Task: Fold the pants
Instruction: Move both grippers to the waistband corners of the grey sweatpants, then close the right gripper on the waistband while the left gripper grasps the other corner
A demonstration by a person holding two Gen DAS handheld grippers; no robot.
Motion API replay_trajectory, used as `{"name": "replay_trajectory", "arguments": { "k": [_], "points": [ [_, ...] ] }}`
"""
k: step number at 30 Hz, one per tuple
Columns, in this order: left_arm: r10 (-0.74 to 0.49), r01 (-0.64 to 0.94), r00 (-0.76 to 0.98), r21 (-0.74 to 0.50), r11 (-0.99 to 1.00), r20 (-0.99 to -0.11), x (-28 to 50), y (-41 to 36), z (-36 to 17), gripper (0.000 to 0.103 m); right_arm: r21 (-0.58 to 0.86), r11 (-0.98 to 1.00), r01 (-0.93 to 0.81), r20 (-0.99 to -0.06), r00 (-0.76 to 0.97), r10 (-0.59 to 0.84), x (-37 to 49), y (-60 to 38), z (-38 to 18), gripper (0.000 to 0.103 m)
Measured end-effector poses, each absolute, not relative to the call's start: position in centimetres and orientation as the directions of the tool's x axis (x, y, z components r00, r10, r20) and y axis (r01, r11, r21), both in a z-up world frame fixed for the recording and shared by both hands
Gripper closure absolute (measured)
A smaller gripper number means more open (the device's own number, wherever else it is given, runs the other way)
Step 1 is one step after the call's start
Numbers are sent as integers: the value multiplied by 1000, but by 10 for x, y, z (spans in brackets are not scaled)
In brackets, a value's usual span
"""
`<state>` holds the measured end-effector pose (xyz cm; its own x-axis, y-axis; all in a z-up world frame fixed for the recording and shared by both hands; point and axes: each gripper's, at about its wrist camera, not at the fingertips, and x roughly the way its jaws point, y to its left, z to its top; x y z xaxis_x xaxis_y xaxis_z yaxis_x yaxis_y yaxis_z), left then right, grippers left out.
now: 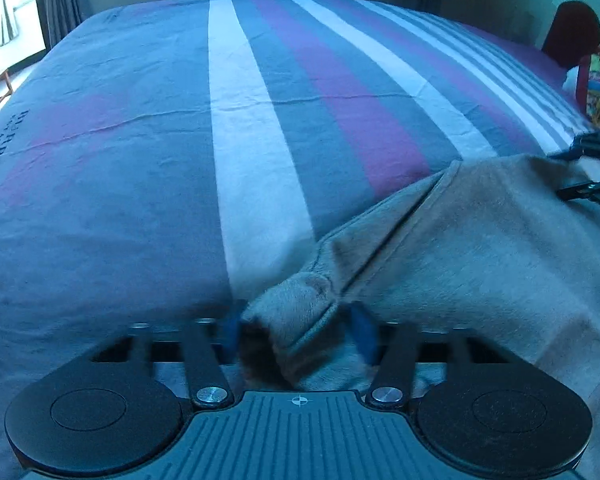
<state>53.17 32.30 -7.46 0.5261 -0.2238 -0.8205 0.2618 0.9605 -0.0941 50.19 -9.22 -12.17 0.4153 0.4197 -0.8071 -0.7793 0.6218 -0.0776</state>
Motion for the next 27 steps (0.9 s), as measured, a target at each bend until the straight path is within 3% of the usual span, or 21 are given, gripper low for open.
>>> {"name": "replay_trajectory", "arguments": {
  "k": [1, 2, 3, 4, 8, 12, 15, 21, 27],
  "points": [
    [-231, 262, 531, -101, 960, -816, 531, 322, -74, 78, -71, 615, -785, -811, 404, 422, 501, -90, -121, 66],
    [-228, 261, 541, -96, 961, -809, 528, 318, -73, 82, -67, 611, -788, -813, 398, 424, 500, -88, -120, 85],
    [-203, 257, 556, -65, 964, -806, 526, 313, -72, 83, -86, 618, -781, -815, 412, 408, 498, -86, -119, 96],
    [-179, 248, 574, -39, 968, -799, 522, 307, -69, 85, -115, 619, -777, -812, 433, 392, 496, -83, -118, 98],
    [-160, 233, 683, 4, 973, -712, 484, 304, -35, 86, -228, 632, -740, -760, 542, 360, 459, -80, -96, 99],
    [-227, 280, 774, -3, 960, -591, 423, 308, 19, 86, -300, 626, -720, -674, 624, 395, 395, -94, -44, 99],
    [-254, 333, 785, 39, 942, -565, 369, 303, 44, 86, -380, 596, -708, -614, 675, 410, 330, -107, -9, 99],
    [-245, 379, 748, 94, 921, -617, 264, 288, 32, 86, -419, 569, -708, -575, 692, 437, 205, -124, 6, 99],
    [-165, 320, 691, 93, 943, -704, 209, 273, -25, 86, -296, 663, -688, -649, 654, 388, 143, -133, -56, 98]
  ]
}}
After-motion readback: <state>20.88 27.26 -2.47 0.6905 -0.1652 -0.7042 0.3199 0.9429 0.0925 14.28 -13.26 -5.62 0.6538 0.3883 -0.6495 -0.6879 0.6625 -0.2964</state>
